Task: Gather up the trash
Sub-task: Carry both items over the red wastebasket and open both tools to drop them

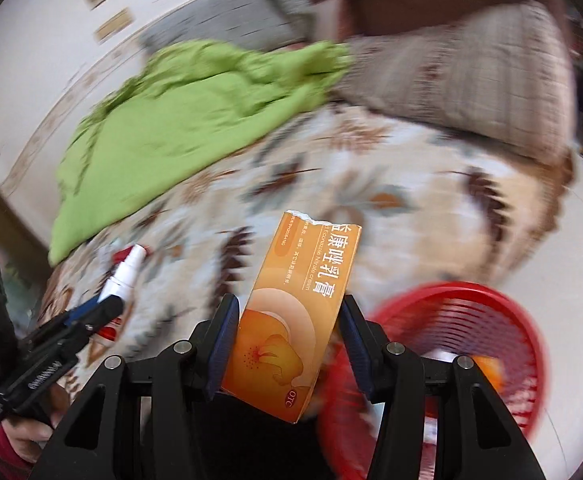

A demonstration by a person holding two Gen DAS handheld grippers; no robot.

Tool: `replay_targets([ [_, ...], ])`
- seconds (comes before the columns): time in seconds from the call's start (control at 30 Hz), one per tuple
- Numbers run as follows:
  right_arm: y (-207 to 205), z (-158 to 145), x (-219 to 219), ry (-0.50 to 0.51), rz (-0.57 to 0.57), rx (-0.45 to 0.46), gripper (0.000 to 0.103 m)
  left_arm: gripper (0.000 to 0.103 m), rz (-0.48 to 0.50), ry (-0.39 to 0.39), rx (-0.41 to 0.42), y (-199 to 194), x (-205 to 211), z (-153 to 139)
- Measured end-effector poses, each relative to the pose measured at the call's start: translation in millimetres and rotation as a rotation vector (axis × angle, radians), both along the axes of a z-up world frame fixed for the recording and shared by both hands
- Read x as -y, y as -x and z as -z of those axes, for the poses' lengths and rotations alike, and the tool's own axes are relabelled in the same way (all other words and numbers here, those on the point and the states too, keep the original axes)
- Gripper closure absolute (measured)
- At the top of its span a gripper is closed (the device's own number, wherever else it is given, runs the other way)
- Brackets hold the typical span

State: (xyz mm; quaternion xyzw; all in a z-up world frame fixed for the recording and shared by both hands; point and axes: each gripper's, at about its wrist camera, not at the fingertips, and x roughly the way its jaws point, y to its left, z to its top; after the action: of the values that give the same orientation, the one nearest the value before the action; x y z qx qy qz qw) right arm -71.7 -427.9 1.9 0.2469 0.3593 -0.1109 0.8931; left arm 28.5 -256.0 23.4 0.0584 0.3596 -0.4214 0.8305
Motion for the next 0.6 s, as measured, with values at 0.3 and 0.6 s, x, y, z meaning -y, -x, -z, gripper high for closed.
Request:
replay_targets([
  [0.3, 71, 11, 58, -0.015, 0.158, -0.055, 0.047, 0.074, 0.22, -0.042, -0.089, 47, 97, 20],
  [0.6, 86, 33, 81, -0.059, 0.195, -0.126, 0.039, 0.052, 0.243, -0.044, -0.132, 50, 111, 23],
])
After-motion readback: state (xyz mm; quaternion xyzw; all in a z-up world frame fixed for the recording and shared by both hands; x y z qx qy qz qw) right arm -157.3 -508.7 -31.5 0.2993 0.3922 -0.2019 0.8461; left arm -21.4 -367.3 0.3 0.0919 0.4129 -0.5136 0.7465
